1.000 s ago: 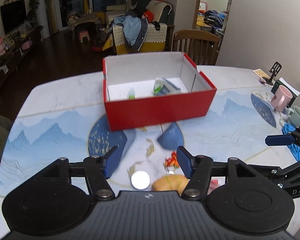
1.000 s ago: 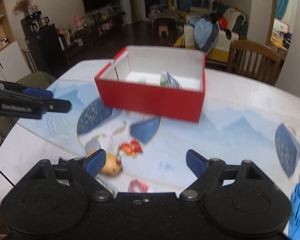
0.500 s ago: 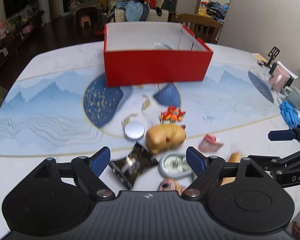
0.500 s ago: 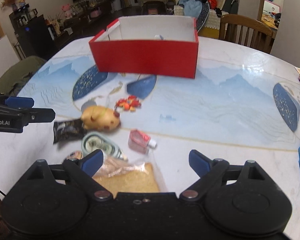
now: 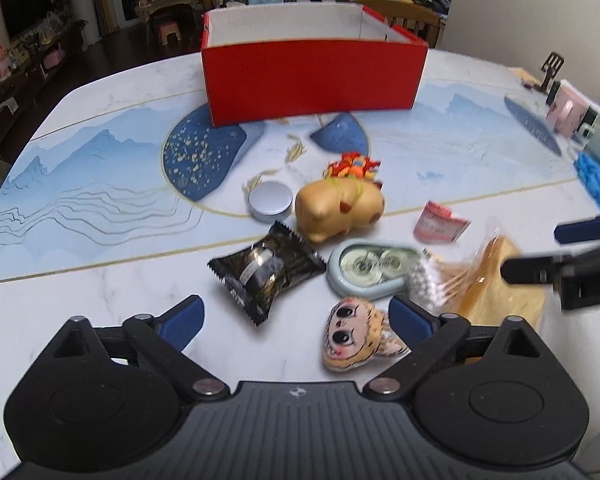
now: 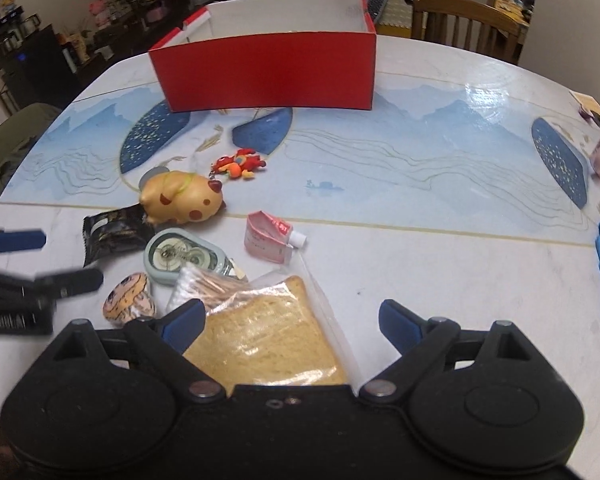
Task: Organize objects
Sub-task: 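Grasp the bagged bread slice with the right gripper while the left grasps the cartoon keychain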
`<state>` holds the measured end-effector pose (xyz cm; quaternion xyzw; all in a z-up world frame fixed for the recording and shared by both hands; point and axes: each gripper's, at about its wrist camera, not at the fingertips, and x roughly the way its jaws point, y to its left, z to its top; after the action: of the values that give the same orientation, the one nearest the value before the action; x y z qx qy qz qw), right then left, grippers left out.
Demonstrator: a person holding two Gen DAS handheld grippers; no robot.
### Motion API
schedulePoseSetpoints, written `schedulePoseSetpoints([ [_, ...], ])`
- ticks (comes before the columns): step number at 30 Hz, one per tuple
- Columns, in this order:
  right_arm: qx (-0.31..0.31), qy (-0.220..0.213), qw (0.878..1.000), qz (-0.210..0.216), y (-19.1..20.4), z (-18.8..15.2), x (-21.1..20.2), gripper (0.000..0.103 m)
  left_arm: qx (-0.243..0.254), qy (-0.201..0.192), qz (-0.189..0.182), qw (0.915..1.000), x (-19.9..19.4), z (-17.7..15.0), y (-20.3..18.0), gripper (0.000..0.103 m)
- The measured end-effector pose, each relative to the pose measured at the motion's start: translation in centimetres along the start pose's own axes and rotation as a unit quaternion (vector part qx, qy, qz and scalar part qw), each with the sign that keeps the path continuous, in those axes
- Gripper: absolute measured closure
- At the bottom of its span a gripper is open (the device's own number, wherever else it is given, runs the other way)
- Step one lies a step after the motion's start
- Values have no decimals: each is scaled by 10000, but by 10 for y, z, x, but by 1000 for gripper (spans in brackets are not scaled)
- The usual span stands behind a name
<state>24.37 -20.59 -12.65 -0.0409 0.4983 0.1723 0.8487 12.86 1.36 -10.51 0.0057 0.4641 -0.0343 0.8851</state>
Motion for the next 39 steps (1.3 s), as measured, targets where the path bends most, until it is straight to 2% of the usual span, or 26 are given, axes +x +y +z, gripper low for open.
schedulePoseSetpoints([
  [14, -115, 175, 9992, -353, 20, -1, 21, 7, 220, 287, -206, 9991, 17, -18, -18, 2],
  [24, -712, 289, 9964, -359, 3, -33, 10, 4, 356, 363, -293, 9983, 21, -20, -23, 2],
  [28, -619, 441, 9960, -460, -12, -42, 15, 4, 420, 356, -306, 9980, 24, -19, -25, 2],
  [39, -405, 602, 9971, -234, -21, -47, 21, 8, 317, 467, -350, 9978, 39, -20, -20, 3],
])
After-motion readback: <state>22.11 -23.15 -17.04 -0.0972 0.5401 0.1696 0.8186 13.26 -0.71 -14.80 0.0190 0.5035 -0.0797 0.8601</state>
